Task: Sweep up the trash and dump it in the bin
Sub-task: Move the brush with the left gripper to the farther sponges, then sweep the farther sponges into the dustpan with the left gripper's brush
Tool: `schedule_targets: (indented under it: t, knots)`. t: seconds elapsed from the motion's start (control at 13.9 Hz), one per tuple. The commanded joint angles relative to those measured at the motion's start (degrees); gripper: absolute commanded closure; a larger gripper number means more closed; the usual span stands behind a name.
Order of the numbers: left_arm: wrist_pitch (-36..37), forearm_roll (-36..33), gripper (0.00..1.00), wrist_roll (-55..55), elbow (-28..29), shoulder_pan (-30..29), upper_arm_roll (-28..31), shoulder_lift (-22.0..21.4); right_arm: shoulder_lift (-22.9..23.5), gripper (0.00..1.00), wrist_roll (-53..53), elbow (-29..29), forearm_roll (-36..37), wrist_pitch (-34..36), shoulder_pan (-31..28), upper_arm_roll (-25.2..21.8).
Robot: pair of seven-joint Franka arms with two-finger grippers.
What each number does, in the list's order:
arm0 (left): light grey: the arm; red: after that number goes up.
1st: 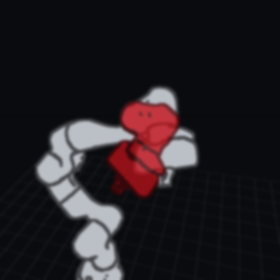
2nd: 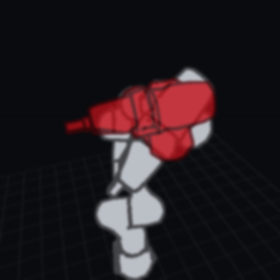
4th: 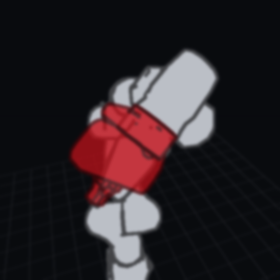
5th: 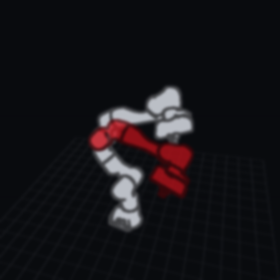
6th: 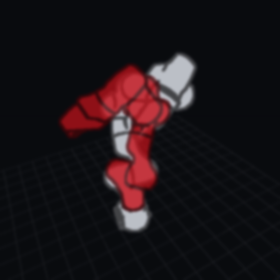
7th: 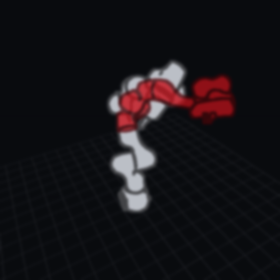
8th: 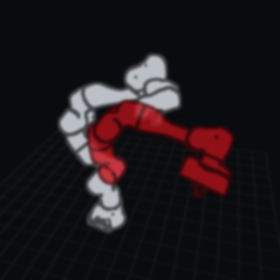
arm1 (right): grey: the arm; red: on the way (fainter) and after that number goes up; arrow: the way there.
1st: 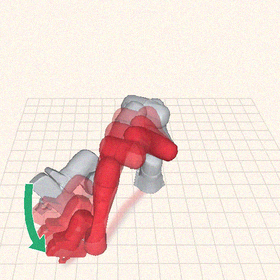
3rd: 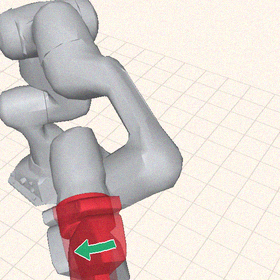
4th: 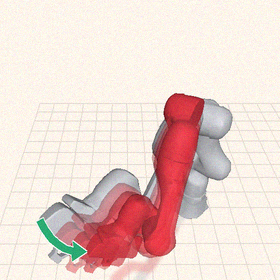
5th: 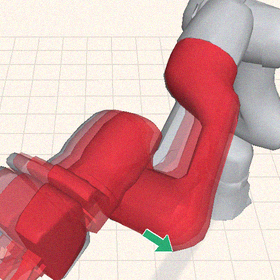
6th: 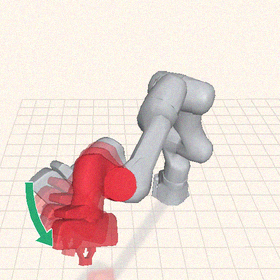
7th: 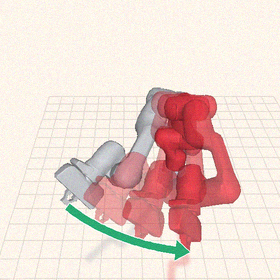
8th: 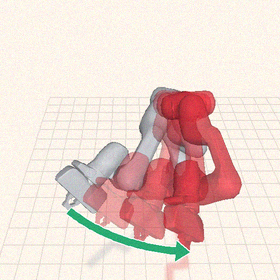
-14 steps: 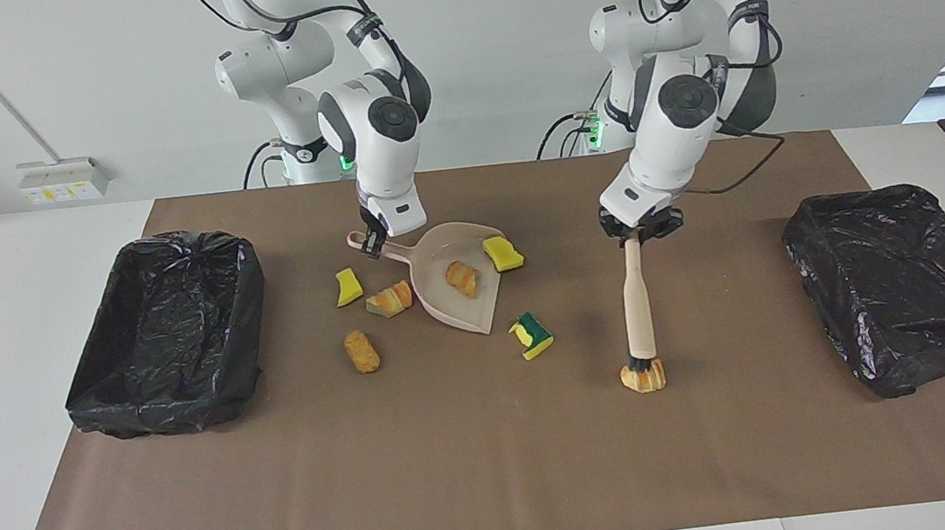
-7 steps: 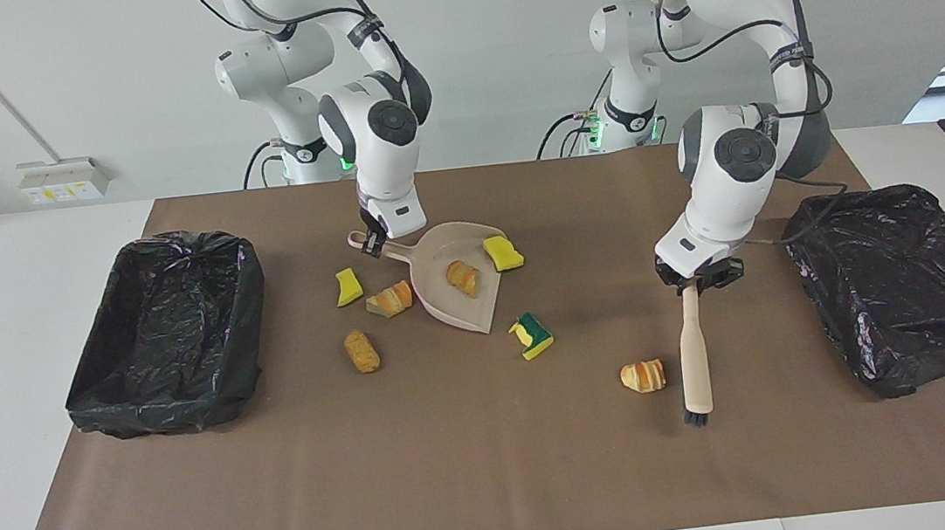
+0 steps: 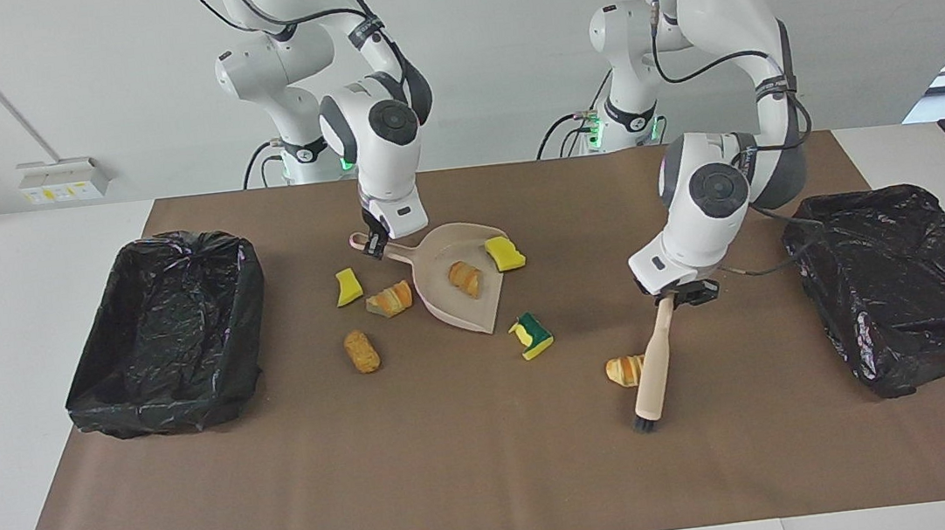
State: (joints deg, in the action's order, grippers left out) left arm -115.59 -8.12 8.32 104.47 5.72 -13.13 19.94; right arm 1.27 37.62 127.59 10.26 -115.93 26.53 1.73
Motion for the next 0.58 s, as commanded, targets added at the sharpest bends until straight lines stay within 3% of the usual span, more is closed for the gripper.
schedule_targets:
  t: [0.0, 0.36, 0.5]
  knots:
    - [3.78, -0.76, 1.0, 0.38, 0.73, 0.6, -4.34, -0.95, 0.4, 1.0, -1.05, 0.21, -0.85, -1.05, -0.26, 0.38]
    - [6.69, 1.87, 1.0, -1.81, 9.51, 0.52, -12.96, -8.49, 0.4, 1.0, -1.23, 0.29, -0.85, -1.05, -0.26, 0.38]
    - [8.0, 3.72, 1.0, -8.19, 12.15, 0.6, -17.52, -11.22, 0.4, 1.0, -1.23, 0.29, -0.85, -1.05, -0.26, 0.38]
